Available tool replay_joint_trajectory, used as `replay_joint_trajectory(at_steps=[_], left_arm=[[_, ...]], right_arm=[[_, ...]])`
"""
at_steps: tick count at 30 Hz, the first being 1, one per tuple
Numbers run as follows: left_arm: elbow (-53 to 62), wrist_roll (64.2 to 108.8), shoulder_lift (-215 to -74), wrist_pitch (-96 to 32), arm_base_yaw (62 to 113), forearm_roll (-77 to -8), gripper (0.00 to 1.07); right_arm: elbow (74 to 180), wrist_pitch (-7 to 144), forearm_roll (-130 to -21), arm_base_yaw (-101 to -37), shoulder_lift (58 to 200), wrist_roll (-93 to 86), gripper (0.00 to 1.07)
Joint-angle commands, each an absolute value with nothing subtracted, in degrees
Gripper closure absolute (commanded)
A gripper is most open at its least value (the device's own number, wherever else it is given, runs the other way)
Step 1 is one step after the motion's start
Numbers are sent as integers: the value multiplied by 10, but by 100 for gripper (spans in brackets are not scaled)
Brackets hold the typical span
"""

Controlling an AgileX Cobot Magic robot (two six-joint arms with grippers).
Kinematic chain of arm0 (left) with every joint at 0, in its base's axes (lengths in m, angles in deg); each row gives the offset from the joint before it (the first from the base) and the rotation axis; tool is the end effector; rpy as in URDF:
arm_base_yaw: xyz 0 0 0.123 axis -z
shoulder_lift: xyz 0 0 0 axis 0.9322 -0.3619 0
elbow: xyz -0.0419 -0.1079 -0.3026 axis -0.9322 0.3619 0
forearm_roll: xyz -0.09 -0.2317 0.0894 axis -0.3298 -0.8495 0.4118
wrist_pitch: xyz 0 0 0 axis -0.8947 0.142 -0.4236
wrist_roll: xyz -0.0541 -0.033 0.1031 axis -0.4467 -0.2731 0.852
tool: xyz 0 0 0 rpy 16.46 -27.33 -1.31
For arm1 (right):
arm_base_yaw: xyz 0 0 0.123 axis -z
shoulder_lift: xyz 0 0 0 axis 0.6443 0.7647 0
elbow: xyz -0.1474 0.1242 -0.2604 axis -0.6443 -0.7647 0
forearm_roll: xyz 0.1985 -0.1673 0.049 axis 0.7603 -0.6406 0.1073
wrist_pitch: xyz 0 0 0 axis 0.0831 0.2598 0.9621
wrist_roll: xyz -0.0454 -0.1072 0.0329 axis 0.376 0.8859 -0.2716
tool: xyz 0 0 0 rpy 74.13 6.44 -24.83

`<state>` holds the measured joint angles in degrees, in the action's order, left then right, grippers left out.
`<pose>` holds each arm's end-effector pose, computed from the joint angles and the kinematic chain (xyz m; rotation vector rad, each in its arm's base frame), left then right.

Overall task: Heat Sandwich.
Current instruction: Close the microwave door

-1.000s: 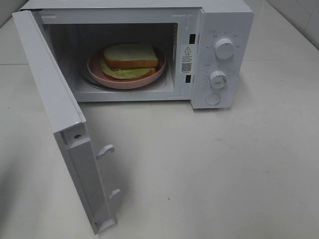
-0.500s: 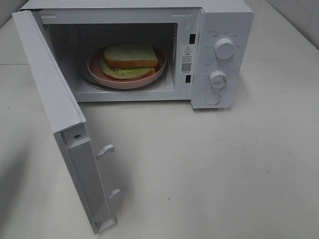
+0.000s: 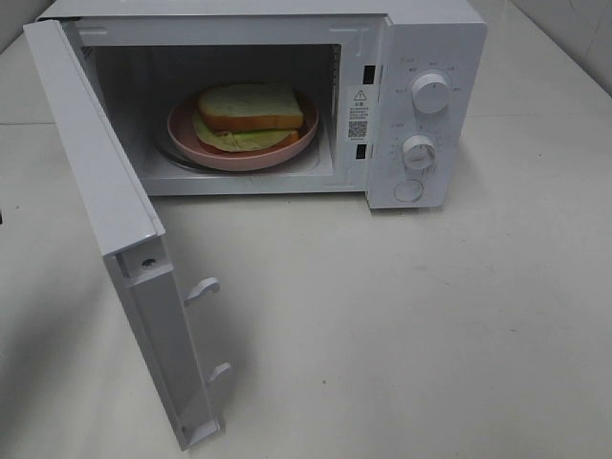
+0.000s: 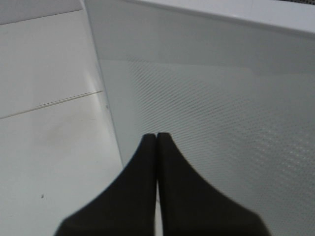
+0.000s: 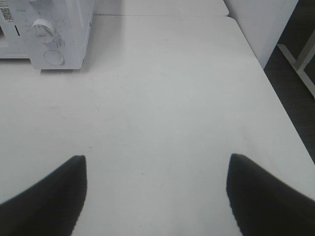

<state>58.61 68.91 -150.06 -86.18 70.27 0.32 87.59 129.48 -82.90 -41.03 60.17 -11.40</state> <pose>0.2349 -0.0448 0.2186 0.3699 1.7599 -0.2207 -0.0037 -0.0134 0.2751 0.0424 1.9842 -0.1081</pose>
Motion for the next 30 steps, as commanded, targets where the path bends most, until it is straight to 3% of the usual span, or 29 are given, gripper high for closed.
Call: replay_joint_trajectory(at_steps=[1, 7, 10, 14, 30], left_arm=[[574, 667, -1525, -897, 702, 27, 107], [571, 675, -1550, -905, 730, 3, 107], [571, 721, -1567, -905, 775, -52, 107], [567, 746, -1584, -905, 809, -115, 107], [478, 748, -1658, -892, 920, -194, 107]], right_arm=[[875, 1290, -827, -407, 585, -119, 32], [875, 1290, -827, -407, 585, -119, 32], [875, 1290, -827, -407, 585, -119, 32], [875, 1290, -827, -407, 585, -119, 32], [875, 1290, -827, -407, 585, -122, 32]])
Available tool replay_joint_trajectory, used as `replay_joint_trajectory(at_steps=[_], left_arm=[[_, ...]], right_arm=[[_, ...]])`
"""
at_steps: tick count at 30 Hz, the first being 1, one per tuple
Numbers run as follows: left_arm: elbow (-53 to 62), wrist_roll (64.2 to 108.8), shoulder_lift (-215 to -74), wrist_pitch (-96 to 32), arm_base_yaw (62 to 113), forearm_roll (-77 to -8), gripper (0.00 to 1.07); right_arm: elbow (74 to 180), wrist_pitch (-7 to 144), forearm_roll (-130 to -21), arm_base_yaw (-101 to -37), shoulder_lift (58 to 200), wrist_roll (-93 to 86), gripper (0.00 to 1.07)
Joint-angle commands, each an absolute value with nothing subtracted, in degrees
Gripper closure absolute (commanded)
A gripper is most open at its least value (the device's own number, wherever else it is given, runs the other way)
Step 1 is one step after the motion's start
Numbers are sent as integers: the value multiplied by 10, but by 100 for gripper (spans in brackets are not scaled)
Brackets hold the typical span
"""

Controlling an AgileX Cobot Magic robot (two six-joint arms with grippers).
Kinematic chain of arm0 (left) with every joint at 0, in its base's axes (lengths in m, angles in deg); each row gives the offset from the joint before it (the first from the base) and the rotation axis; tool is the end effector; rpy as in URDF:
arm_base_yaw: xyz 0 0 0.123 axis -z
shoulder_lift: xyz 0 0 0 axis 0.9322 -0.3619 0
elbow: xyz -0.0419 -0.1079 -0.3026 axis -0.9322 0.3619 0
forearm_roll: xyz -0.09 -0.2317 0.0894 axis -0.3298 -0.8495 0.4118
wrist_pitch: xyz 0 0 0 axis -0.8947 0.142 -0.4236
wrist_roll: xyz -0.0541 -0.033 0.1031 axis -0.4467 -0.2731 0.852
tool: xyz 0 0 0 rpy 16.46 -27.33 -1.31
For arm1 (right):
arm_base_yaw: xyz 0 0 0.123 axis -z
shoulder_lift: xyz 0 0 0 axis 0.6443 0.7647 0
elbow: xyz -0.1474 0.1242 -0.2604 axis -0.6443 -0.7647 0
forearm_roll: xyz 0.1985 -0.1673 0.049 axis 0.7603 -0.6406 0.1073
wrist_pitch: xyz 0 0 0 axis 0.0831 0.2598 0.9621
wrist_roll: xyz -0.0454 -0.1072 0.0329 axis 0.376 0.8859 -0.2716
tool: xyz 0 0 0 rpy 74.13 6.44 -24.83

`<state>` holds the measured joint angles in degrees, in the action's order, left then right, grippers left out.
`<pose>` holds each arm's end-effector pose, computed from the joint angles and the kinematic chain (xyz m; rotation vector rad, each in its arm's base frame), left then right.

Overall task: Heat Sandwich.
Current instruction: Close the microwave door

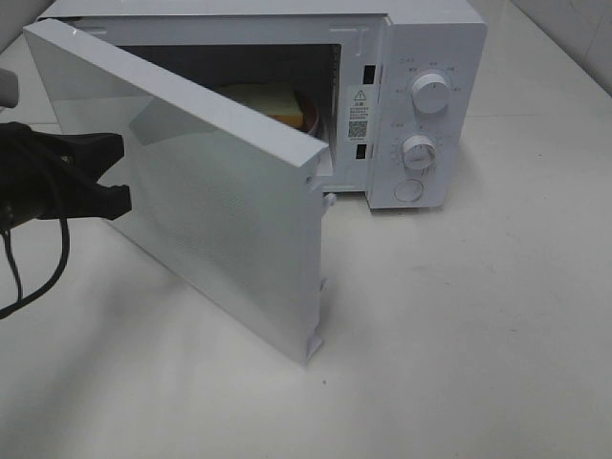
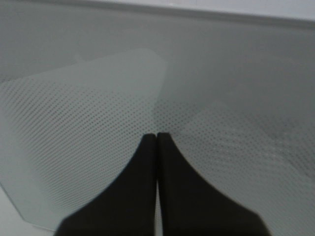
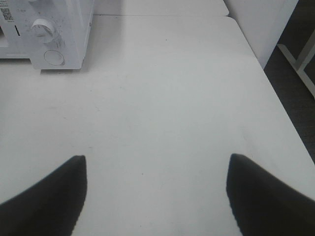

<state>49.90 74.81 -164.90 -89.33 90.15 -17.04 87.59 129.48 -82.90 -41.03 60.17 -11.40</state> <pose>0.2760 -0.1252 0.2022 0.4239 1.7696 -0.3920 -0.0037 -0.0134 0.2751 0.0424 1.9842 -0.1081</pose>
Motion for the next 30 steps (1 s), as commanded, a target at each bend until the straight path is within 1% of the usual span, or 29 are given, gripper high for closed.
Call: replay_joint_trajectory(at_steps=[1, 3, 5, 8, 9, 12, 13, 16, 19, 30], left_arm=[[471, 750, -1662, -888, 926, -201, 107], [463, 753, -1667, -884, 934, -207, 107], [437, 770, -1681, -868, 955, -224, 107], [423, 783, -1693, -865, 969, -240, 107], [410, 794, -1703, -862, 982, -259, 107], [384, 804, -1719, -853, 1001, -286, 107], [384, 804, -1719, -853, 1001, -286, 107], [352, 827, -1742, -839, 1024, -314, 107], [328, 839, -1758, -835, 1038, -330, 107], [249, 839, -1813, -826, 1072, -334, 107]], right_arm=[[875, 1290, -827, -407, 585, -122, 32], [875, 1290, -827, -407, 585, -122, 32], [875, 1290, -827, -407, 585, -122, 32], [875, 1290, -827, -407, 585, -122, 32], [875, 1290, -827, -407, 585, -122, 32], [875, 1290, -827, -407, 585, -122, 32], [875, 1290, -827, -407, 585, -122, 32], [875, 1290, -827, -407, 585, -122, 32], [875, 1290, -827, -407, 585, -122, 32], [875, 1290, -827, -407, 585, -120, 32]])
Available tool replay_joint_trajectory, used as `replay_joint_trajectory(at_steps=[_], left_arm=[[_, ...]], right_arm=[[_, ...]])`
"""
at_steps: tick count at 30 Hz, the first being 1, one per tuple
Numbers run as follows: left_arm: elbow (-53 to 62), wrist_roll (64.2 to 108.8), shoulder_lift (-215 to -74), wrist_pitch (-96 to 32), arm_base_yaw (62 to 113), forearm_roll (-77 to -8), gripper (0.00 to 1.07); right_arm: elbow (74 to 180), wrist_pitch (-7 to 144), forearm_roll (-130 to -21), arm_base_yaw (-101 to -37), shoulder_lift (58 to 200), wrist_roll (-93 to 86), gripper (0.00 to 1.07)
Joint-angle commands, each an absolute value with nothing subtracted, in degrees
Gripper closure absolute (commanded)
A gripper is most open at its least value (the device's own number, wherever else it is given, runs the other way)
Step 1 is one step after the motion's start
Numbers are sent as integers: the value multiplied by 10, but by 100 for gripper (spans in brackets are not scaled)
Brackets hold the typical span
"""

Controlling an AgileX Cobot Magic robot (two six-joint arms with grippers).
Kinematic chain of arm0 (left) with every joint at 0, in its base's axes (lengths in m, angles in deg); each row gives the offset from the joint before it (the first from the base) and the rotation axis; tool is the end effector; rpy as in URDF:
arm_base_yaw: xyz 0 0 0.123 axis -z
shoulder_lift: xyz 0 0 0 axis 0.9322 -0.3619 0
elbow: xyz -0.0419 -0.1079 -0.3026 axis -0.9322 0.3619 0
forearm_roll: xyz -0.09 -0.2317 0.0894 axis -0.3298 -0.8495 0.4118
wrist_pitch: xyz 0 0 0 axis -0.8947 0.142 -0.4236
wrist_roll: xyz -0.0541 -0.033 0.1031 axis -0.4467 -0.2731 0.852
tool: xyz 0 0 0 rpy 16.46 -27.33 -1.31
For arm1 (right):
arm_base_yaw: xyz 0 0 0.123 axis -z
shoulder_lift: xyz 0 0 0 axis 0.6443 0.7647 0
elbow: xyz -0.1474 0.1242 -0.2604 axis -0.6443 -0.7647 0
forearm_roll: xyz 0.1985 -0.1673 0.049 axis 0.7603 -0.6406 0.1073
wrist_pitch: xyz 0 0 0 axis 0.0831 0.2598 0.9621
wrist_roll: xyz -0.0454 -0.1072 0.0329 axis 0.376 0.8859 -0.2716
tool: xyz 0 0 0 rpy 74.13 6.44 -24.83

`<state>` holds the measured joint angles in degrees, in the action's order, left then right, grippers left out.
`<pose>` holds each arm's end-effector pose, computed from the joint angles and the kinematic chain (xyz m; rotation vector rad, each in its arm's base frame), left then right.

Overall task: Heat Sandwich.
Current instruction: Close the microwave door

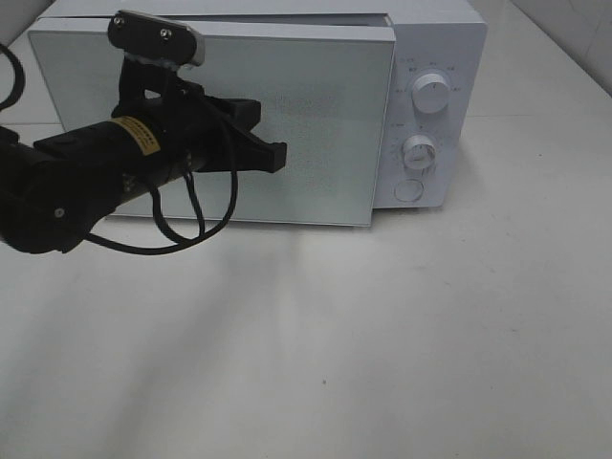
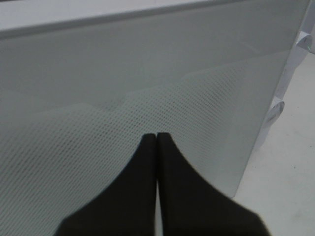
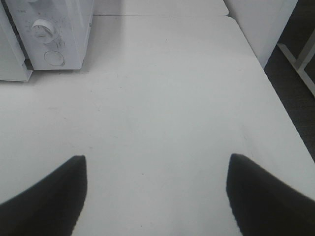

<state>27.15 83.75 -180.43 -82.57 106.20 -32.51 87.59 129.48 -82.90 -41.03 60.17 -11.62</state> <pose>0.3335 -0.2469 0.2041 0.5037 1.7406 -0.4530 -0.0037 -0.0134 0.2751 0.0462 1.9841 -0.1056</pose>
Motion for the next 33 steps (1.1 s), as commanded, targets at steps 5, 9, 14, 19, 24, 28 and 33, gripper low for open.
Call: replay_joint_trajectory(at_steps=[5, 9, 14, 19, 24, 28, 33], left_arm=[[204, 839, -1837, -803, 1078, -345, 107], [172, 839, -1854, -793, 1081, -351, 107], [139, 839, -1869, -780, 1082, -358, 107], [114, 839, -1886, -770, 1082, -360, 107], [89, 839, -1901, -768, 1082, -364, 107], [76, 841, -1912, -768, 1077, -371, 107], [50, 845, -1929, -767, 1071, -387, 107]], right_arm=[[875, 1290, -827, -407, 585, -120, 32], [875, 1290, -827, -407, 585, -120, 32], [875, 1290, -827, -407, 585, -120, 32], [875, 1290, -827, -407, 585, -120, 32], [875, 1290, -827, -407, 585, -120, 32], [875, 1290, -827, -407, 585, -120, 32], [875, 1290, -827, -407, 585, -120, 32]])
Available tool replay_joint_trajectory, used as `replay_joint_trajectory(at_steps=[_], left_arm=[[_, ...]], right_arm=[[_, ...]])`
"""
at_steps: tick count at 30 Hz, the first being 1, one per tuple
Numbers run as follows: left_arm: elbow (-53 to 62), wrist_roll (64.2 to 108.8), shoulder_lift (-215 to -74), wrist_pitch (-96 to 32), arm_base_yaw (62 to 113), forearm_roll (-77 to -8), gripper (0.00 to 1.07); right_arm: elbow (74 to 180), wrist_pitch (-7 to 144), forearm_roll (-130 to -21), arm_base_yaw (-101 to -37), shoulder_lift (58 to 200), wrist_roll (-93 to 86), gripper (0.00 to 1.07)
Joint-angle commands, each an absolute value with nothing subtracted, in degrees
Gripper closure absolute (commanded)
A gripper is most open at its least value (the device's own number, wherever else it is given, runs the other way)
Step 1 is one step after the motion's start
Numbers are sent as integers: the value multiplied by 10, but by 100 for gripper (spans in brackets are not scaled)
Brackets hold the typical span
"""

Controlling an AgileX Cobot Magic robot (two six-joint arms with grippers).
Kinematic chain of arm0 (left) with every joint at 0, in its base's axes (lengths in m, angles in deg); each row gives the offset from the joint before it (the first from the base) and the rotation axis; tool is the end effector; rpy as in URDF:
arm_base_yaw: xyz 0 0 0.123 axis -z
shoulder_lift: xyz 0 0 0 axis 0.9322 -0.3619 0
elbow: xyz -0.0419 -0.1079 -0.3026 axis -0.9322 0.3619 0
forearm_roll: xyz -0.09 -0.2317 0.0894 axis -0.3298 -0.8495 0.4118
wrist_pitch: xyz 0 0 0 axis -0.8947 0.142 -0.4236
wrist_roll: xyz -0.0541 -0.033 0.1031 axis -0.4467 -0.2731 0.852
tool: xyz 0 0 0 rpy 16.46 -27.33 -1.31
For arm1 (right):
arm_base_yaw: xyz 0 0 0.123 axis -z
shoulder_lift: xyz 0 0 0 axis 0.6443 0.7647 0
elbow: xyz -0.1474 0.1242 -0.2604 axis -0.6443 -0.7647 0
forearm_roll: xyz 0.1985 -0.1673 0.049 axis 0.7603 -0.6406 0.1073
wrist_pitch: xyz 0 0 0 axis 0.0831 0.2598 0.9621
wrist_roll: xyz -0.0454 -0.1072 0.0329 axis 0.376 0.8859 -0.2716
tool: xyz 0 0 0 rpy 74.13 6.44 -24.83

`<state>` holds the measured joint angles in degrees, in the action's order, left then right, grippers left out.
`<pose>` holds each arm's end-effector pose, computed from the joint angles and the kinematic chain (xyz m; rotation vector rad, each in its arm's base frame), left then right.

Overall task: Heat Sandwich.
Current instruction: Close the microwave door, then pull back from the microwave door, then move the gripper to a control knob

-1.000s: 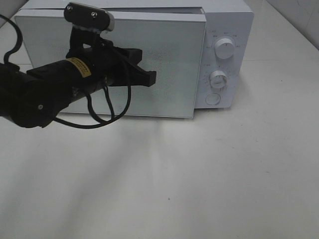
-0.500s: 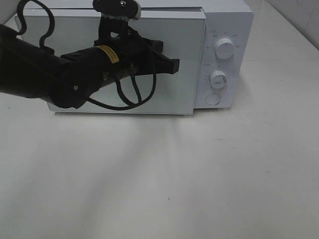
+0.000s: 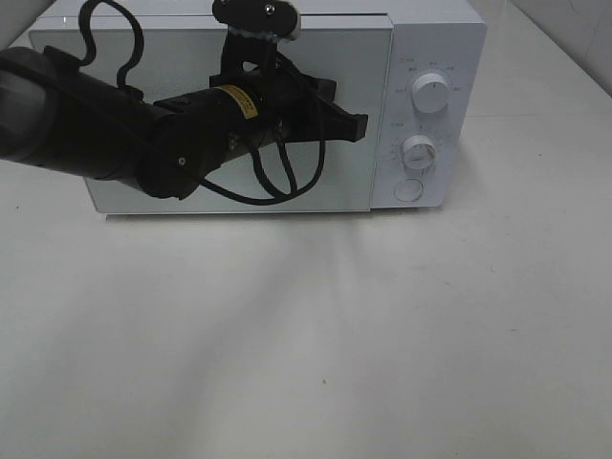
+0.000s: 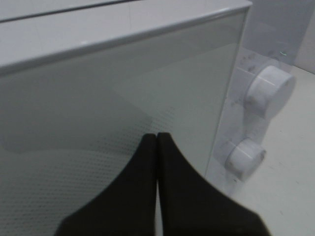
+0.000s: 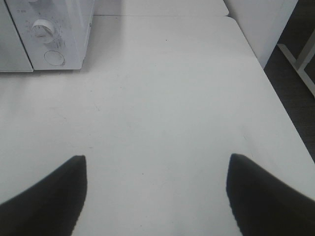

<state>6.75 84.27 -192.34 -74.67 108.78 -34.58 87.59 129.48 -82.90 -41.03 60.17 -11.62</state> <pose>0.3891 -0.3165 0.2029 0.5100 1.7344 -0.4994 -0.0037 -0.0134 0.2751 0.0462 1.9841 -0.1056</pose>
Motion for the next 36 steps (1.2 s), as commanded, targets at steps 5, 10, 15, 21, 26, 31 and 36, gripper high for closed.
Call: replay_joint_trajectory(at_steps=[5, 10, 15, 21, 26, 31, 36], left_arm=[[41, 852, -1930, -768, 1071, -387, 107], [41, 852, -1930, -768, 1071, -386, 107], [41, 852, -1929, -766, 1071, -382, 107], [61, 851, -1907, -755, 1077, -382, 107], [92, 849, -1886, -753, 1092, -383, 107], [129, 850, -1862, -751, 1110, -382, 107], [162, 849, -1840, -744, 1122, -382, 107]], right_arm=[[875, 1290, -827, -407, 585, -120, 32], [875, 1290, -827, -407, 585, -122, 32], [875, 1290, -827, -407, 585, -122, 32], [875, 1290, -827, -407, 585, -122, 32], [875, 1290, -827, -407, 585, -122, 32], [875, 1290, -827, -407, 585, -122, 32], [875, 1290, -827, -407, 585, -122, 32]])
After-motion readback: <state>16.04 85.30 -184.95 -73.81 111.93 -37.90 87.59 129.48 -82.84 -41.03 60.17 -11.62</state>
